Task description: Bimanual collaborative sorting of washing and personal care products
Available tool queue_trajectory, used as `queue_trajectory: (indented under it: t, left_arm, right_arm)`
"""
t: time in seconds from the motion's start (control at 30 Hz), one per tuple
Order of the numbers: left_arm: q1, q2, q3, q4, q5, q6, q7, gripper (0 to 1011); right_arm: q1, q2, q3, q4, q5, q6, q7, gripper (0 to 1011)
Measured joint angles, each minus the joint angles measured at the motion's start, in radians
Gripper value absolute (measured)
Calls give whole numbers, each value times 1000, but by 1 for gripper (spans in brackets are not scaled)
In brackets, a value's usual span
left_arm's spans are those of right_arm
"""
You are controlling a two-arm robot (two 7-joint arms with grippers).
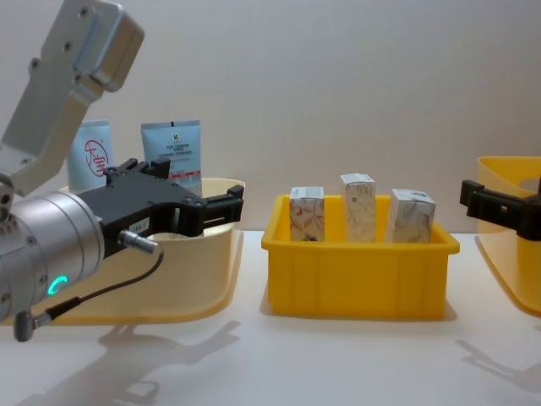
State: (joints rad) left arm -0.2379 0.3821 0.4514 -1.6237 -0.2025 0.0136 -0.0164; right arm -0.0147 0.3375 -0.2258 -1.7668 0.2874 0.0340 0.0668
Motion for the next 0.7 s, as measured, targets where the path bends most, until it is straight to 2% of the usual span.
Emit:
queue_trajectory:
  t: [0.4,0.7]
  left_arm:
    - [-15,8,-29,33,-51,-16,-63,1000]
    - [-22,10,-65,64,-98,-24,-103,1000]
  right_arm:
    - [0,0,0,0,0,0,0,1001]
    - [0,0,0,0,0,0,0,1001]
